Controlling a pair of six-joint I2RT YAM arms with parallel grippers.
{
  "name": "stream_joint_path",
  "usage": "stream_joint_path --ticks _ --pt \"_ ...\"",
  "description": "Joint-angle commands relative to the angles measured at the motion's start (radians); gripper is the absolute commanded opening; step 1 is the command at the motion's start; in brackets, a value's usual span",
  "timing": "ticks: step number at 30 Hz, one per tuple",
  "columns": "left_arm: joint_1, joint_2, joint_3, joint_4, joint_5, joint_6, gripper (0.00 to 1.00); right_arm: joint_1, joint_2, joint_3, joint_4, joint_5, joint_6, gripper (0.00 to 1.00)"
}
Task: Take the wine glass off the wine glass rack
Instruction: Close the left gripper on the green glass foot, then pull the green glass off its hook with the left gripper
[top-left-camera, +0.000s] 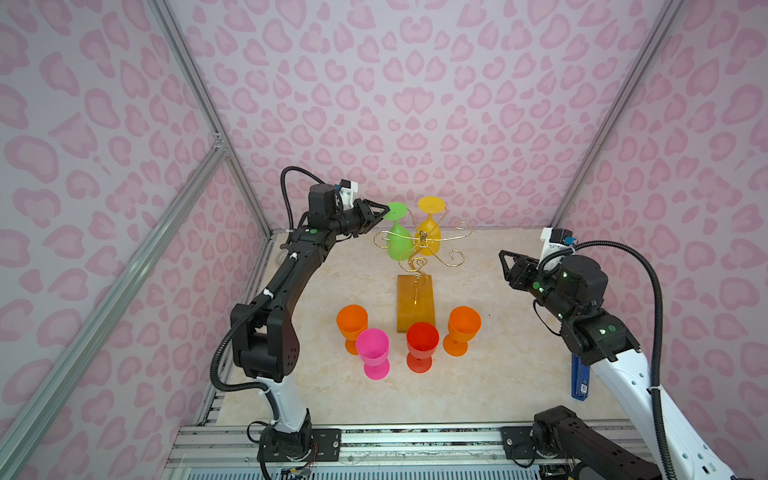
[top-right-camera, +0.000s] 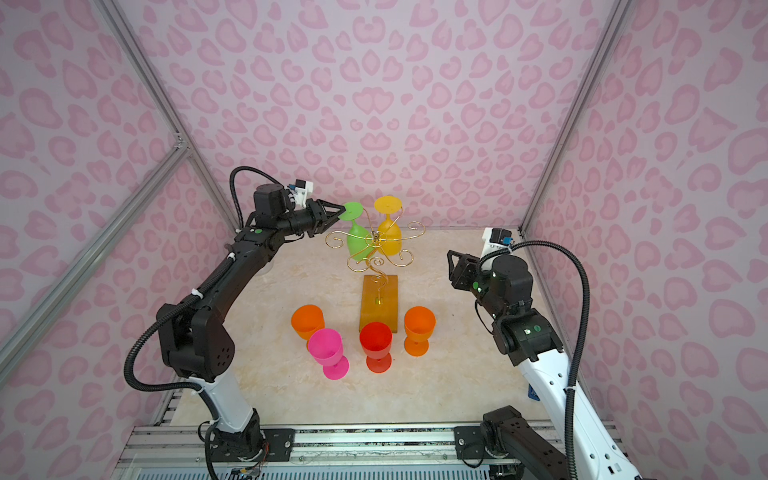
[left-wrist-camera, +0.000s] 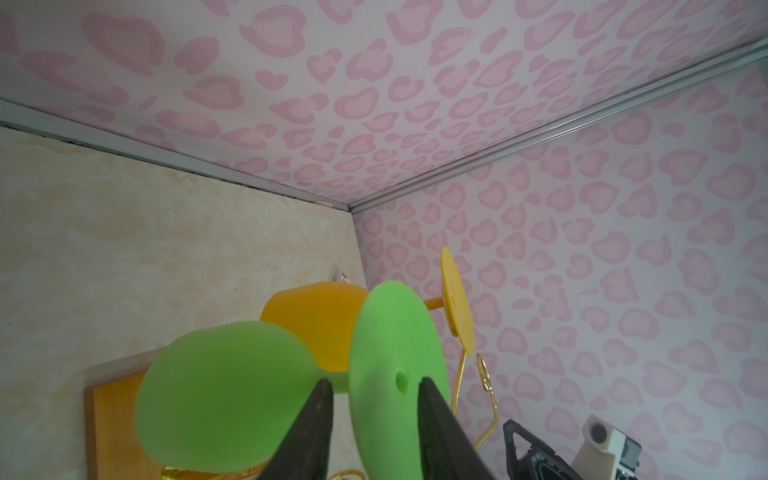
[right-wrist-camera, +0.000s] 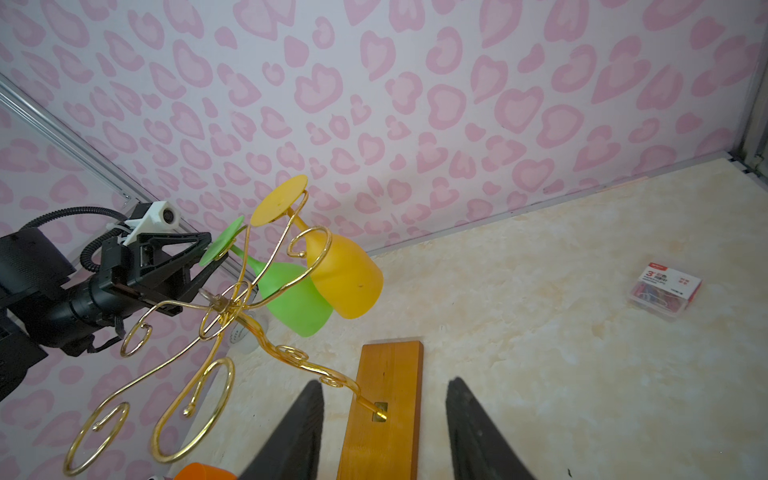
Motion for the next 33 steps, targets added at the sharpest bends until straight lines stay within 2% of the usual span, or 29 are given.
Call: stream_joint_path --ticks 1,16,27,33 --pt "0.0 0.001 -0.007 0.049 0.012 -0.008 0.32 0.0 0.006 -0.008 0.034 -0.018 0.006 0.49" --pt "0.0 0.0 -0.025 0.126 0.017 -0.067 0.19 -0.002 0.015 -0.014 0.042 -0.032 0.016 0.49" --pt "0.003 -0.039 -0.051 0.16 0.013 -0.101 0.03 -0.002 0.024 -0.019 0.044 -0.039 0.018 0.49" --pt "0.014 -0.05 -0.062 0.192 0.027 -0.136 0.02 -0.005 0.028 -0.021 0.047 -0.048 0.024 0.49"
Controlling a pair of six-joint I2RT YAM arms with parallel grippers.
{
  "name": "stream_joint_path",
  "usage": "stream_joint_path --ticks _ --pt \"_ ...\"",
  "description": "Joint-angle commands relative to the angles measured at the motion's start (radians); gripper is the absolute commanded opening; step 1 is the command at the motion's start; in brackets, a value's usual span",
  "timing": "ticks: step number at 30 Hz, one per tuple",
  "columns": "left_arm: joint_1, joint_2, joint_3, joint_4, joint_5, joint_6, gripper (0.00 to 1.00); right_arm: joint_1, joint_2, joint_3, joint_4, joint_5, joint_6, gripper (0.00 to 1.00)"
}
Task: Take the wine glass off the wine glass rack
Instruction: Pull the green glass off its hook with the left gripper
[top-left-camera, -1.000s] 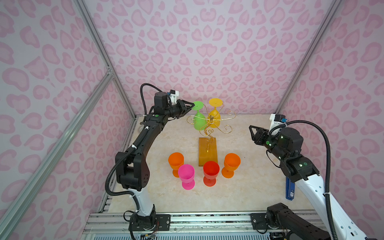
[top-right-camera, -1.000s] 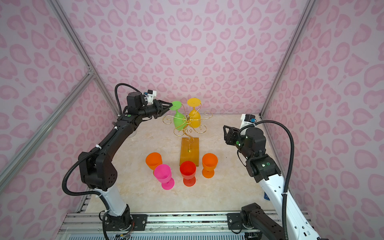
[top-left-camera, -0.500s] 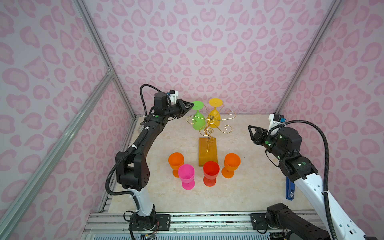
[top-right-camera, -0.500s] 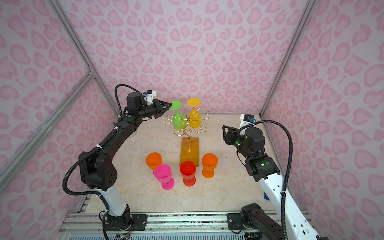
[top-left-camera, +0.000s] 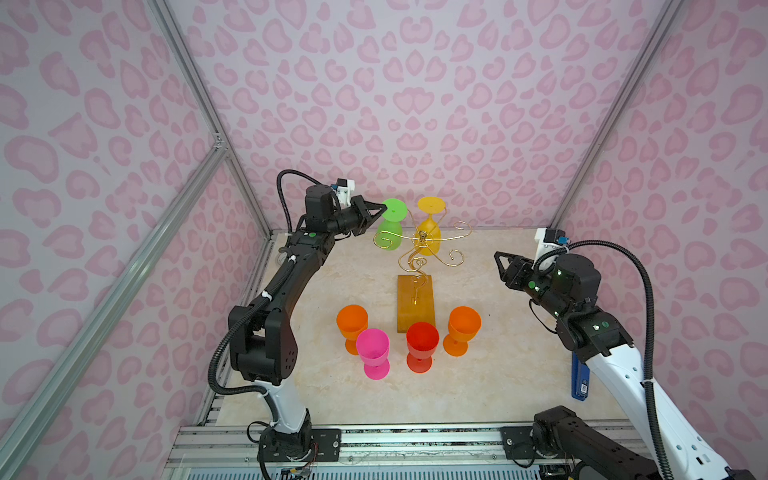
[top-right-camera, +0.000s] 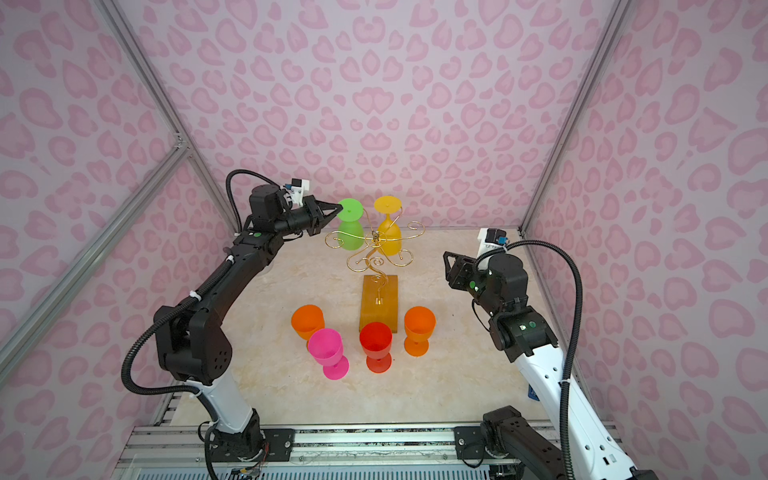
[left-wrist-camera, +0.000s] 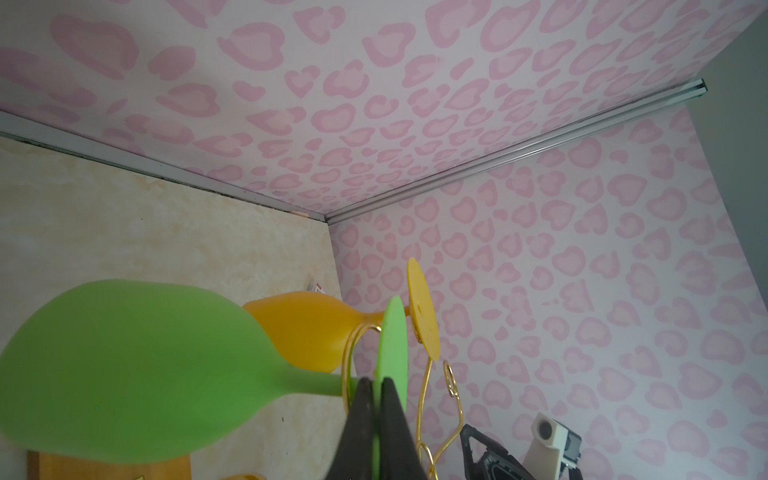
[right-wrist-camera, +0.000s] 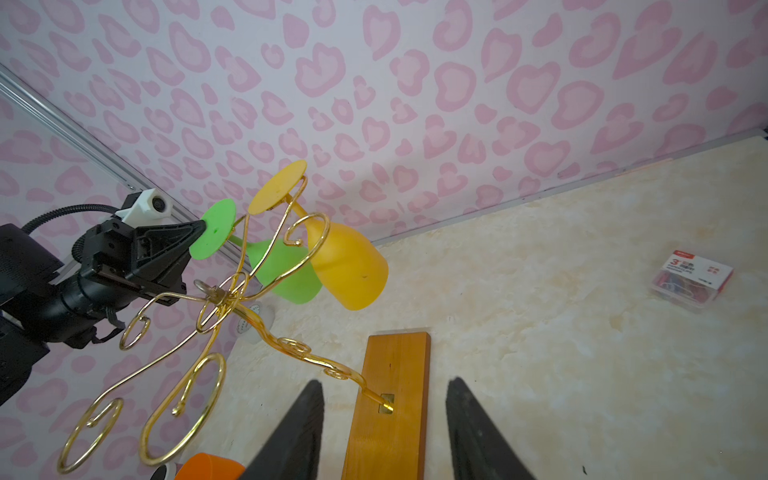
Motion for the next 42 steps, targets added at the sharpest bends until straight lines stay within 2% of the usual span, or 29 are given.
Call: stream_joint_path --ticks 1,14,42 --pt "0.005 -0.023 -0.007 0.064 0.015 -0.02 0.02 -0.002 0.002 -0.005 0.025 -0.01 0.008 0.49" --pt "0.01 -0.006 -0.001 0.179 0.049 -0.108 0.02 -0.008 -0.01 -0.016 0.024 -0.008 0.01 0.49" --pt "-0.033 0.055 0.066 0.223 0.097 -0.13 0.02 -0.017 0.011 -0.007 0.037 -0.03 0.014 0.48"
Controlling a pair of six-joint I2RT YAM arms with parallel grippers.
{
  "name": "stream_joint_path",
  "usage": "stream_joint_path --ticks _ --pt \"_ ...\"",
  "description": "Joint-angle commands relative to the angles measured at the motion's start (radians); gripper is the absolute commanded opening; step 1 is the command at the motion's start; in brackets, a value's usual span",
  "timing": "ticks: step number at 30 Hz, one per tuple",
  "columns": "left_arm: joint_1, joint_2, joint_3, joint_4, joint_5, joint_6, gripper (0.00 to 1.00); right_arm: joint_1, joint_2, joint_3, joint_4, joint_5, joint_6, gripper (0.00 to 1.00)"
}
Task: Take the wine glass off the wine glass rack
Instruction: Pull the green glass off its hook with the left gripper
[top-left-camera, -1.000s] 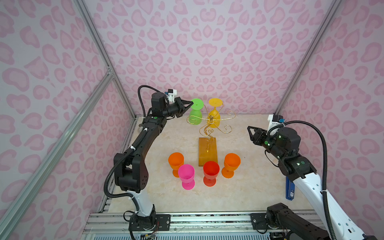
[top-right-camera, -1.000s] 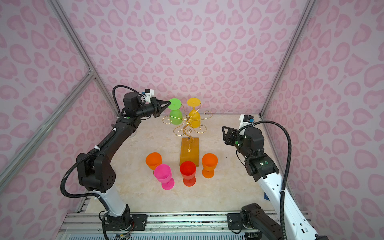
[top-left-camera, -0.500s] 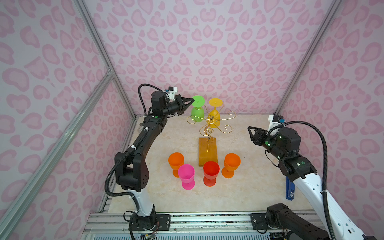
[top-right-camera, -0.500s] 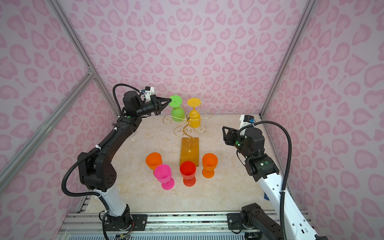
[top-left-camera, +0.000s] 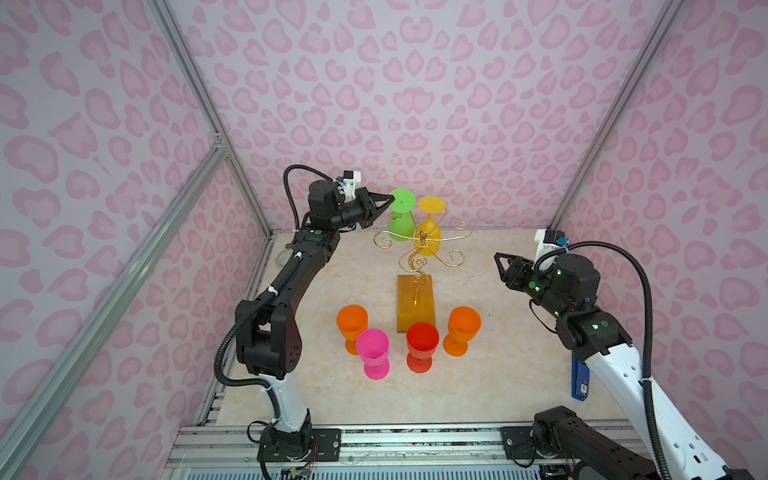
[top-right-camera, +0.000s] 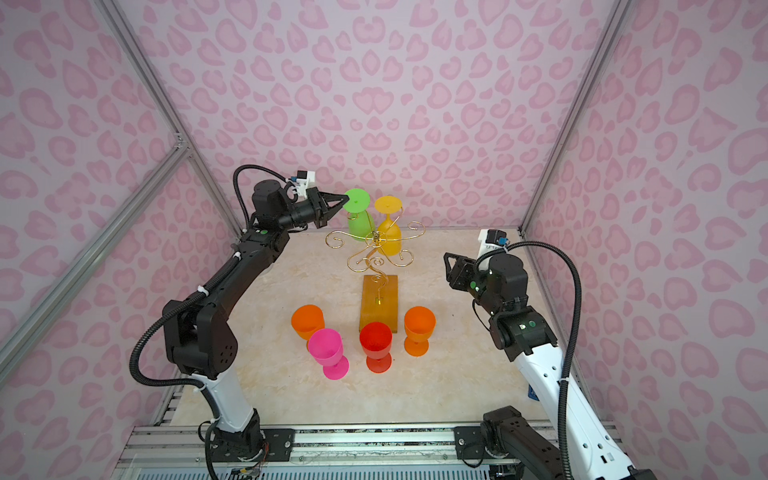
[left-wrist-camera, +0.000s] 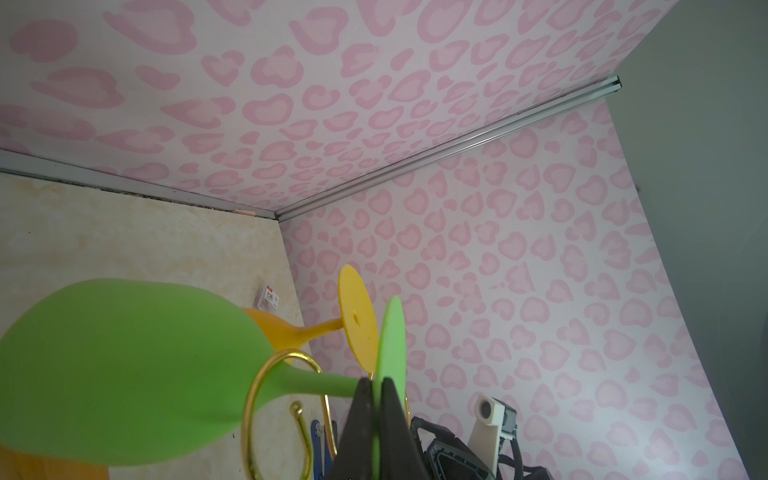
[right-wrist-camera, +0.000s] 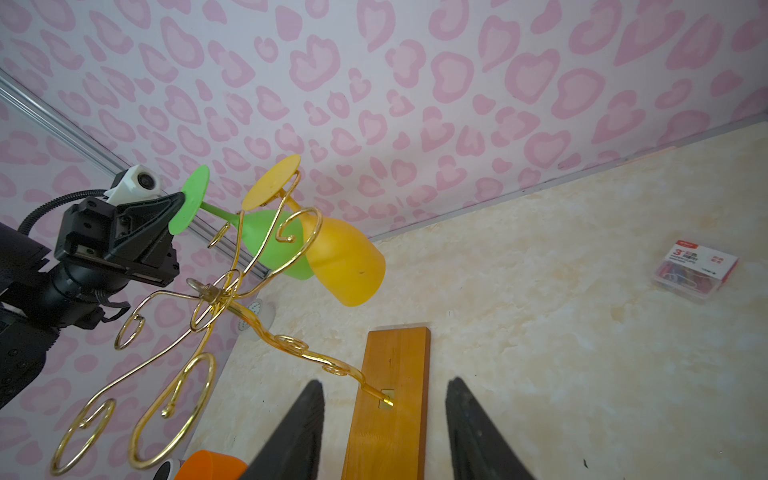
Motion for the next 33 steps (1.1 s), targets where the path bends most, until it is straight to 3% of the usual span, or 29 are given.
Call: stream_joint_path --ticks 1,22,33 --pt "-0.005 0.002 0.012 0.05 0.022 0.008 0.02 0.0 0.006 0.004 0.037 -0.007 0.004 0.48" --pt "-0.008 -0.078 -0.091 0.024 0.044 0.054 0.02 -0.001 0.013 -0.007 0.047 -0.013 0.013 0.48" --pt "0.037 -0.132 -0.157 0.026 0.036 0.059 0.02 -0.002 0.008 -0.016 0.047 -0.014 0.015 0.48"
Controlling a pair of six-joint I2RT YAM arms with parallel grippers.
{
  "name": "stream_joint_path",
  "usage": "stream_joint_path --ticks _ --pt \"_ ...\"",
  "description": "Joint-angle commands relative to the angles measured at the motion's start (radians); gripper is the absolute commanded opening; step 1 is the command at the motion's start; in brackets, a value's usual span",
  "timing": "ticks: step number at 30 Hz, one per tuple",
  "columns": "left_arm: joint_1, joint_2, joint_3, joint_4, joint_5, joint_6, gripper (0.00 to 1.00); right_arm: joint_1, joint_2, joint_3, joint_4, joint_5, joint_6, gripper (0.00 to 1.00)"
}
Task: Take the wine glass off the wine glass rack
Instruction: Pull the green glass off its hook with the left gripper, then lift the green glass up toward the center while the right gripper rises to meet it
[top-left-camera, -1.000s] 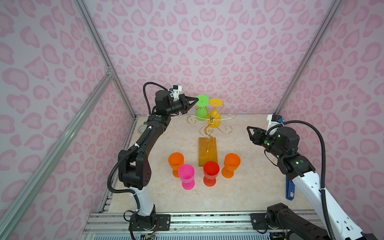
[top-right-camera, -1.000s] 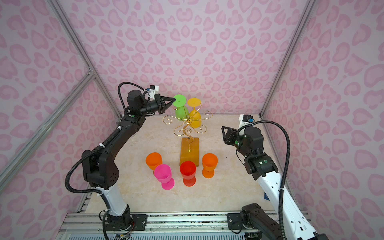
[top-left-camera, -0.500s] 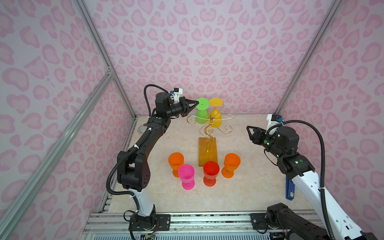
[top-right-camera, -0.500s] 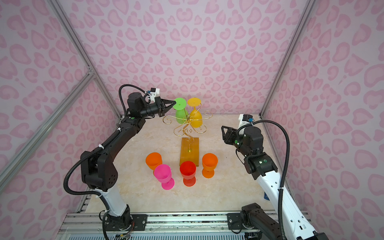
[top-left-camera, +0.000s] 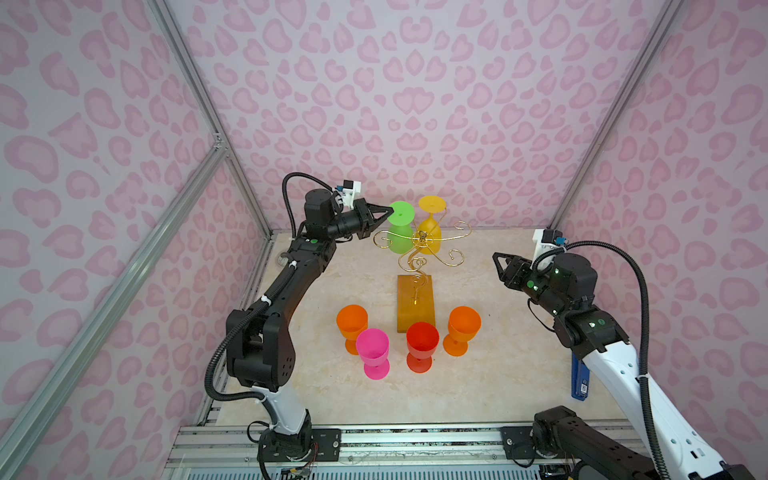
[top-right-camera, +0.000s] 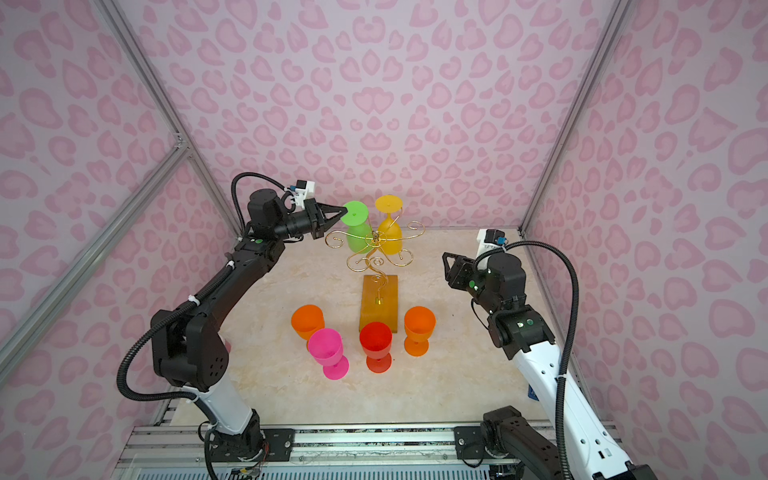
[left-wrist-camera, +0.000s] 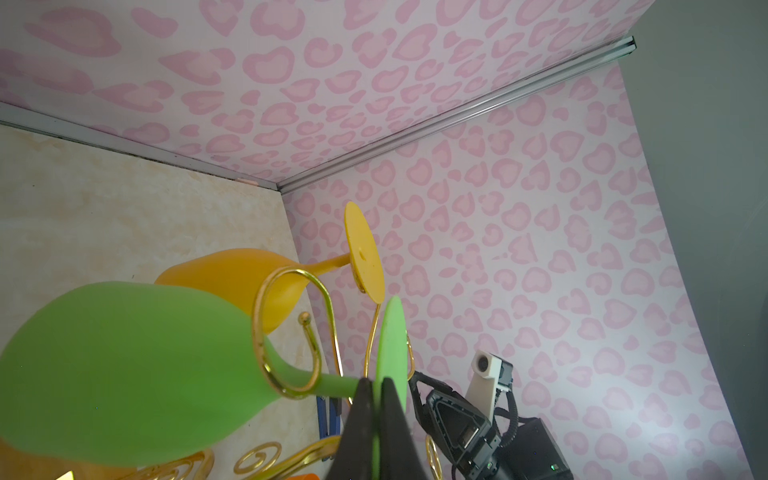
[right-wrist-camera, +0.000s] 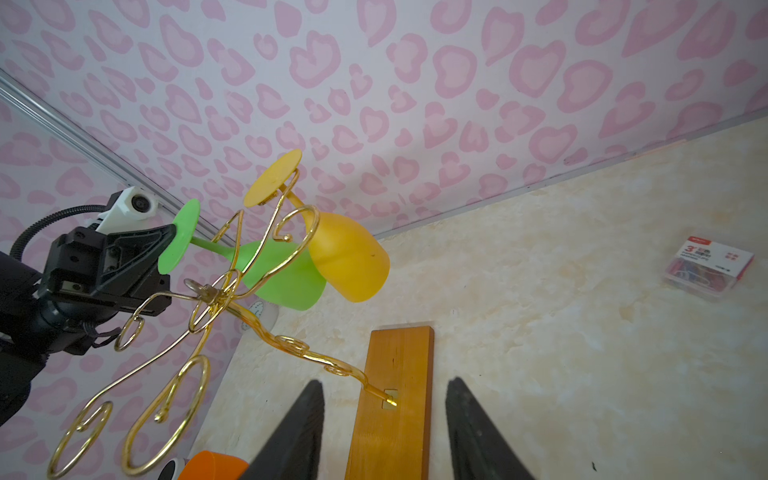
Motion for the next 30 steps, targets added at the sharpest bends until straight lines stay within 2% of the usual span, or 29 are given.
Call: stream_joint_path --ticks 1,19,30 --pt "0.023 -0.034 -0.012 0.034 -0.013 0.019 0.02 -0.001 -0.002 -0.006 0.028 -0.004 0.0 0.48" --pt "0.131 -0.159 -0.067 0.034 -0.003 0.023 0.02 -0.005 -0.005 -0.014 0.032 -0.006 0.004 0.48" --pt "0.132 -0.36 -0.064 0.051 -0.108 0.061 0.02 -0.009 -0.004 -0.024 0.111 -0.061 0.005 0.48"
